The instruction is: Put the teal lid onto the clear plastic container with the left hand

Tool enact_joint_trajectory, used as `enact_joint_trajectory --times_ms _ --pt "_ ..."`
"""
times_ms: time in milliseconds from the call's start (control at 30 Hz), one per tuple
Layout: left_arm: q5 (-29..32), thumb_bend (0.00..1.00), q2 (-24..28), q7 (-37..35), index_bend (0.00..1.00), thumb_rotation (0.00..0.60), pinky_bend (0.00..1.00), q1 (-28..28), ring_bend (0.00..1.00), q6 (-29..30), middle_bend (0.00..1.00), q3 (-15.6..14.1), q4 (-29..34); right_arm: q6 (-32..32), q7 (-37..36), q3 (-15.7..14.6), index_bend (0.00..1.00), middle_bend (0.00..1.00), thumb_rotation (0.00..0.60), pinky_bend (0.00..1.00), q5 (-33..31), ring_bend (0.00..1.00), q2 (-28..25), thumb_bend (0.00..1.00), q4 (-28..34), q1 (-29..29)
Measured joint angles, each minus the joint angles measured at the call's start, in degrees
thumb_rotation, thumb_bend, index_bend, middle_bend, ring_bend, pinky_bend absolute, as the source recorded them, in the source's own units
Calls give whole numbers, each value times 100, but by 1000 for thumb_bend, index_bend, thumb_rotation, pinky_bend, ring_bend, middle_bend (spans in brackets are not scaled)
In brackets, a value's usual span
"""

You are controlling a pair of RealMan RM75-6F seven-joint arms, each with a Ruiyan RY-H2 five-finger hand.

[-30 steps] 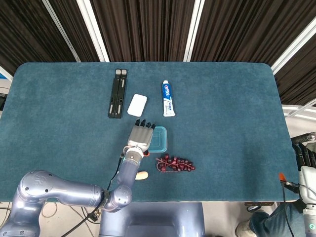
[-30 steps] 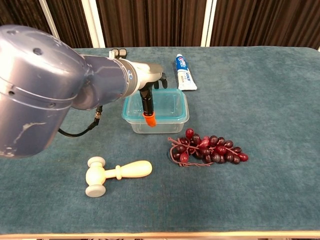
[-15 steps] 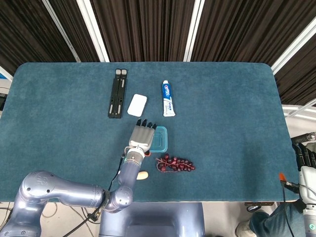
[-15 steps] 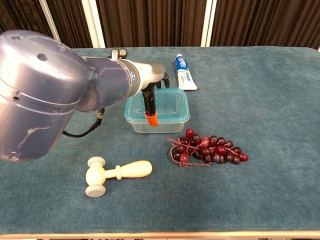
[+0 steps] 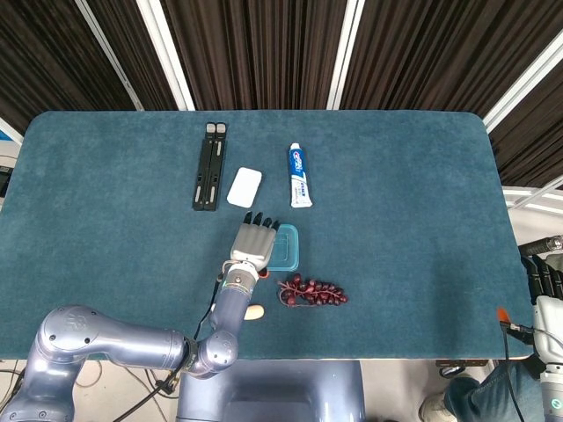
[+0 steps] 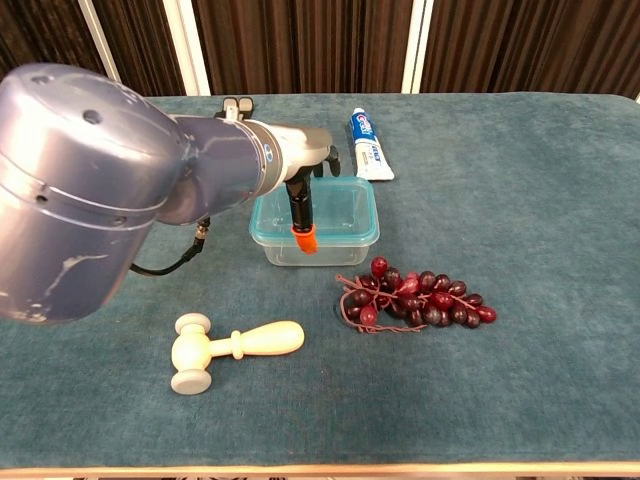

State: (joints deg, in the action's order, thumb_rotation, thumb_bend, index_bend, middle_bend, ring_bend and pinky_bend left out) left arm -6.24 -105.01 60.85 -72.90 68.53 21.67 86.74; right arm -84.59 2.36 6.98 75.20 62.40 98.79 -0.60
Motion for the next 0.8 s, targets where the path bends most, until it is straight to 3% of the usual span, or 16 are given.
enact_joint_trajectory --times_ms 800 --pt "118 130 144 199 77 600 0 -15 9 -59 106 -32 161 -5 -5 1 0 0 600 0 1 0 5 354 -6 2"
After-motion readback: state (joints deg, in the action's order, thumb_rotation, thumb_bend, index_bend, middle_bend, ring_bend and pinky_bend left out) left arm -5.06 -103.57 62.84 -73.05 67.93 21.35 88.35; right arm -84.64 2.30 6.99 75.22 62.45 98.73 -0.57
